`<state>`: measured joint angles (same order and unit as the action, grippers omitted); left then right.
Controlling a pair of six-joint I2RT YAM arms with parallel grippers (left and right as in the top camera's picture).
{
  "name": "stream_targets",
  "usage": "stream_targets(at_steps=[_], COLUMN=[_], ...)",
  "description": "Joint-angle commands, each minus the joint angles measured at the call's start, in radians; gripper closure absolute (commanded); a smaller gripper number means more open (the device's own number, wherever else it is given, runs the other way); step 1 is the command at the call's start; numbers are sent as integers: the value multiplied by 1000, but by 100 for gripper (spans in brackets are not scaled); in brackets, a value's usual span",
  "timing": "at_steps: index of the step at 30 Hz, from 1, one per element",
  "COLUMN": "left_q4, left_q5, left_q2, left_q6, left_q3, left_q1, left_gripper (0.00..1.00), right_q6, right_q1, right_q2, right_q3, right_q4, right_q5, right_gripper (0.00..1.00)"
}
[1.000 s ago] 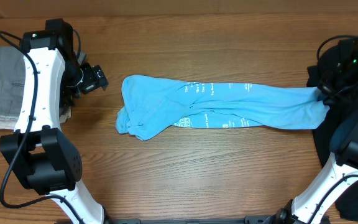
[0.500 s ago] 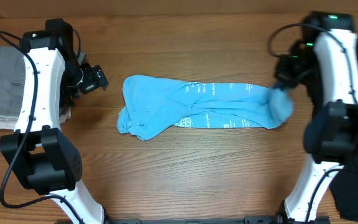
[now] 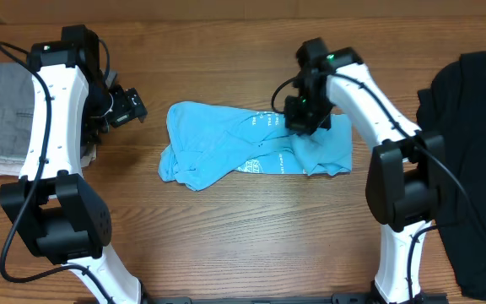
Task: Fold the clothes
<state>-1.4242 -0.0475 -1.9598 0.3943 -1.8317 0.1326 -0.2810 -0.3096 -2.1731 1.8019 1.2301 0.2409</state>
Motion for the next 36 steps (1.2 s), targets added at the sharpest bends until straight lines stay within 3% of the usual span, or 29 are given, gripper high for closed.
stream_targets(at_steps=[1,2,4,5,11,16,18,24,29,36], left_q4=[0,0,0,0,0,0,0,0,0,0], left_q5=[3,3,3,3,3,3,3,3,3,3], left_q2=[24,24,24,24,24,24,24,24,24,24], left_q6=[6,6,6,6,6,6,6,6,6,6], left_q3=[-21,-21,-21,-21,-21,-21,-21,-21,-21,-21], left_q1=[-2,-2,-2,-2,-2,-2,-2,-2,-2,-2], left_gripper=[0,0,0,0,0,0,0,0,0,0], right_q6=[-35,-35,-35,-35,110,101,103,90,-10,-92], right_q1=[-33,-35,-36,-36,8,99,130,166,148,111], right_q2=[34,34,34,34,46,66,68,68,68,68], right_q3=[-35,-36,-36,-35,24,70,69,65,13,-132], right_q4=[-57,-67,-81,-84,-35,80,138,235,234,125], right_q5=[38,38,39,42,285,290,255,148,17,-19], right_gripper=[92,88,64,61,55,55,61,96,96,96])
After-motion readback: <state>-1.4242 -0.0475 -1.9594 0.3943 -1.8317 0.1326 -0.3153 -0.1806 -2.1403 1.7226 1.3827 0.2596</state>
